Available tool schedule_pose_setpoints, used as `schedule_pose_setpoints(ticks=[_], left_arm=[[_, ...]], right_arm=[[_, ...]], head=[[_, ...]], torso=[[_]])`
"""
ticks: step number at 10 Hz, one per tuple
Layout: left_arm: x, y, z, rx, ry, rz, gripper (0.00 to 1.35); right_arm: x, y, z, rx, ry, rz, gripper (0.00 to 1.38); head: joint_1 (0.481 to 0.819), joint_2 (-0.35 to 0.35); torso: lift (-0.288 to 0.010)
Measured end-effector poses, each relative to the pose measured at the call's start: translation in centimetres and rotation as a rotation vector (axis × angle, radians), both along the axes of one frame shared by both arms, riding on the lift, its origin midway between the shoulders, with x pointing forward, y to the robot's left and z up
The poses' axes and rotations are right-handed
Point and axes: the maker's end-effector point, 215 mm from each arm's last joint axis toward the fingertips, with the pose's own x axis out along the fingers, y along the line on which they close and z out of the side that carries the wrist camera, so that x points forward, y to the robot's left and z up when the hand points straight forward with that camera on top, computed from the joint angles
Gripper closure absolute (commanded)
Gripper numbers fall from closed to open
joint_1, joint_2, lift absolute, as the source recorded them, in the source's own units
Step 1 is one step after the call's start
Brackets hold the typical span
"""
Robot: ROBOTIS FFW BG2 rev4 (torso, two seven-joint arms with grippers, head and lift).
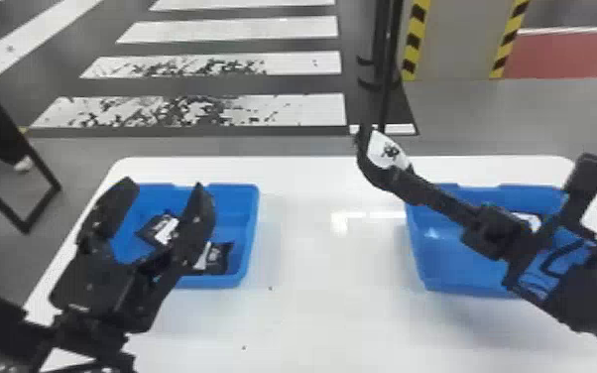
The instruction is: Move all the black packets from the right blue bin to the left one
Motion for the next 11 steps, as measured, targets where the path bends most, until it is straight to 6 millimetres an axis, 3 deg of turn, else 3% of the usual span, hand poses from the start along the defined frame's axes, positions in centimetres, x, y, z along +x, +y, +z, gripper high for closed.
schedule_pose_setpoints(ticks=[2,4,7,11], left_arm=[[0.2,-1.9,0.3,-0.06,0.008,-0.064,0.21],[0.2,-4.4,1.5,-0.172,0.003,-0.156,0.21],[0.1,-7.3,2.1,-0.299,0.032,-0.259,0.21],[0.4,-7.0,1.7,-0.219,0.025,-0.235,0.22]], right_arm=[[-2.6,6.0,2.5,0.127,0.005,0.156,1.18],[-4.5,9.7,3.7,0.165,0.005,0.248,1.18],[-5.4,11.9,3.5,0.167,0.017,0.296,1.18],[-8.0,15.3,3.1,0.203,0.066,0.383,1.18]], head=[[0.695,0.211],[0.691,0.232],[0.692,0.226],[0.695,0.282]], torso=[[-0.14],[-0.14],[-0.14],[-0.14]])
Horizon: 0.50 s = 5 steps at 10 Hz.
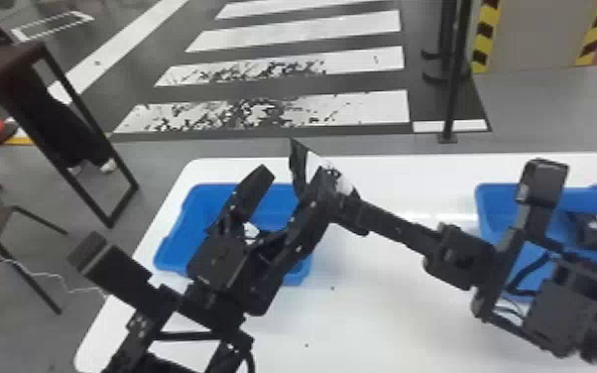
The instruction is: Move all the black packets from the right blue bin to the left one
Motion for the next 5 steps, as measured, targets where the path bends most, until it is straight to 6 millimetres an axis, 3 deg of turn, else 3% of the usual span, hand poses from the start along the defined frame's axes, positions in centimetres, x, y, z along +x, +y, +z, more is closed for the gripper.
schedule_pose_setpoints(ticks=[1,2,3,5], left_arm=[[0.1,0.3,-0.3,0.02,-0.001,0.013,0.47],[0.2,0.9,-0.7,0.031,0.005,0.027,0.88],[0.3,1.5,-1.1,0.035,0.014,0.043,1.15],[0.3,1.9,-2.3,0.057,0.057,0.06,1.21]], right_arm=[[-0.7,0.8,-0.1,0.008,0.011,0.023,1.18],[-1.3,1.4,0.0,0.014,0.017,0.042,1.18],[-1.4,1.6,0.0,0.015,0.018,0.048,1.18],[-1.0,1.4,0.3,0.019,0.011,0.043,1.18]], head=[[0.695,0.292],[0.695,0.313],[0.695,0.326],[0.695,0.33]], torso=[[-0.14],[-0.14],[-0.14],[-0.14]])
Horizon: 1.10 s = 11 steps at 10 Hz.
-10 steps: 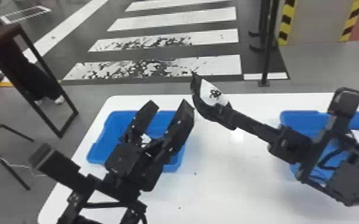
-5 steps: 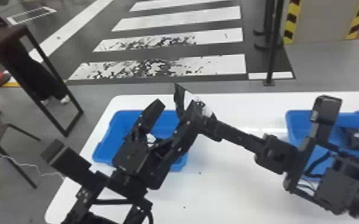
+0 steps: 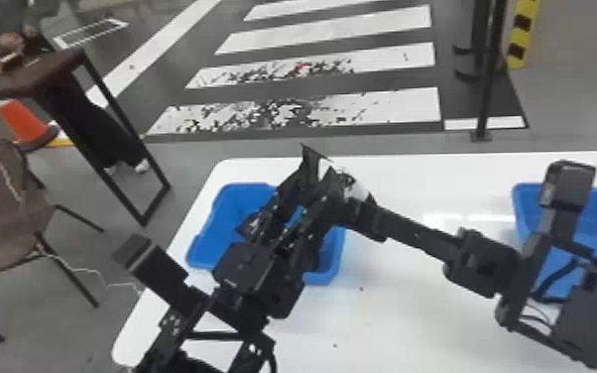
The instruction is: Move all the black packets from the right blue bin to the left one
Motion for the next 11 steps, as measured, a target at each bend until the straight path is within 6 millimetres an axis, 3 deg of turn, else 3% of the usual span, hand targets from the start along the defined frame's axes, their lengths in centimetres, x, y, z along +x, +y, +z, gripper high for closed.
schedule_pose_setpoints(ticks=[1,2,3,4,5,7,8,9,10,11], left_arm=[[-0.1,0.1,0.1,0.007,-0.002,0.007,1.21],[-0.1,0.4,0.6,0.014,-0.018,0.017,1.21],[-0.2,0.7,1.0,0.016,-0.033,0.032,1.21],[0.2,1.2,1.4,0.022,-0.045,0.056,1.21],[1.5,2.3,0.9,0.077,-0.064,0.11,1.21],[7.0,5.6,-3.6,0.268,-0.067,0.238,1.14],[9.7,7.7,-6.8,0.361,-0.023,0.286,0.58],[11.2,9.3,-9.2,0.401,0.021,0.313,0.04],[11.2,10.4,-9.6,0.407,0.017,0.331,0.03],[10.5,10.5,-9.0,0.377,-0.013,0.329,0.11]], right_arm=[[0.4,-0.2,0.1,0.005,-0.001,-0.008,1.18],[0.8,-0.3,0.1,0.006,-0.002,-0.015,1.09],[1.0,-0.4,0.0,0.008,-0.001,-0.022,0.86],[1.3,-0.6,-0.2,0.012,0.008,-0.029,0.4],[1.6,-0.9,-0.7,0.026,0.034,-0.037,0.07],[2.3,-1.7,-1.3,0.037,0.056,-0.064,0.11],[2.7,-2.2,-1.5,0.028,0.052,-0.079,0.07],[3.4,-2.9,-1.7,0.005,0.034,-0.103,0.07],[4.3,-4.1,-1.9,-0.035,-0.003,-0.141,0.07],[5.3,-5.6,-2.2,-0.071,-0.028,-0.183,0.07]], head=[[0.695,0.328],[0.695,0.327],[0.695,0.329],[0.695,0.329],[0.695,0.333],[0.694,0.338],[0.695,0.341],[0.695,0.345],[0.695,0.341],[0.695,0.327]], torso=[[-0.14],[-0.14],[-0.14],[-0.14],[-0.14],[-0.14],[-0.14],[-0.14],[-0.14],[-0.14]])
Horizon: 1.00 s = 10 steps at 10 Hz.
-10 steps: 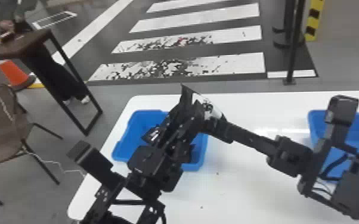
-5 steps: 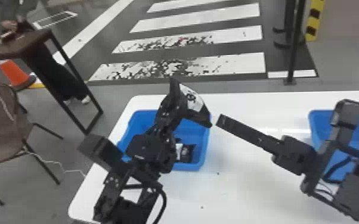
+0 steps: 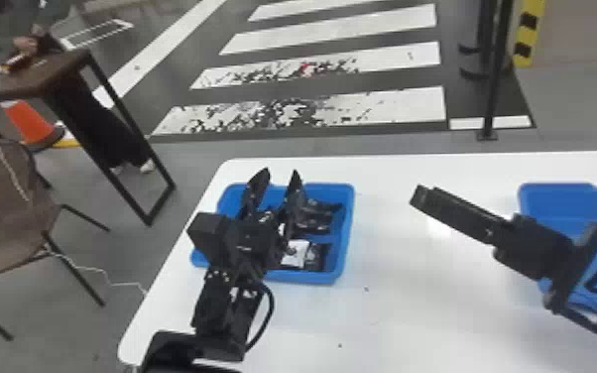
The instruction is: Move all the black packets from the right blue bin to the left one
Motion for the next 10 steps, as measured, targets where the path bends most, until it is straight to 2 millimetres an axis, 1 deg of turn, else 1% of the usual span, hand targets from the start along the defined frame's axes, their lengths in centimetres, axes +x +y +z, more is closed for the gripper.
schedule_pose_setpoints(ticks=[1,2,3,4,5,6,7,8,9,10], left_arm=[[-0.9,-0.4,1.3,-0.047,-0.048,-0.036,0.12],[-2.5,-0.7,3.7,-0.08,-0.098,-0.056,0.12],[-4.7,-1.1,6.5,-0.096,-0.135,-0.066,0.12],[-7.1,-1.8,8.8,-0.115,-0.157,-0.079,0.12],[-9.0,-2.8,10.1,-0.149,-0.158,-0.099,0.12],[-10.4,-3.7,10.8,-0.177,-0.152,-0.115,0.11],[-11.1,-4.4,11.4,-0.189,-0.153,-0.129,0.11],[-11.6,-4.6,11.7,-0.189,-0.161,-0.134,0.11],[-11.9,-4.4,11.9,-0.187,-0.166,-0.129,0.11],[-12.1,-4.2,11.8,-0.186,-0.166,-0.123,0.12]], right_arm=[[1.1,-1.6,-0.5,-0.039,-0.018,-0.047,0.07],[2.6,-3.7,-1.1,-0.095,-0.04,-0.108,0.07],[4.3,-6.4,-1.8,-0.171,-0.065,-0.189,0.08],[6.1,-9.9,-2.7,-0.273,-0.087,-0.296,0.08],[7.3,-14.2,-3.9,-0.409,-0.086,-0.41,0.08],[7.9,-18.8,-5.2,-0.556,-0.068,-0.506,0.08],[8.2,-23.1,-6.9,-0.698,-0.019,-0.587,0.08],[8.1,-27.0,-8.2,-0.831,0.04,-0.679,0.08],[7.7,-29.8,-9.1,-0.911,0.082,-0.756,0.08],[7.4,-31.6,-10.6,-0.945,0.127,-0.795,0.08]], head=[[0.695,0.314],[0.692,0.291],[0.685,0.263],[0.68,0.219],[0.687,0.153],[0.695,0.082],[0.695,0.045],[0.695,-0.011],[0.695,-0.058],[0.695,-0.08]], torso=[[-0.14],[-0.14],[-0.14],[-0.14],[-0.14],[-0.14],[-0.14],[-0.14],[-0.14],[-0.14]])
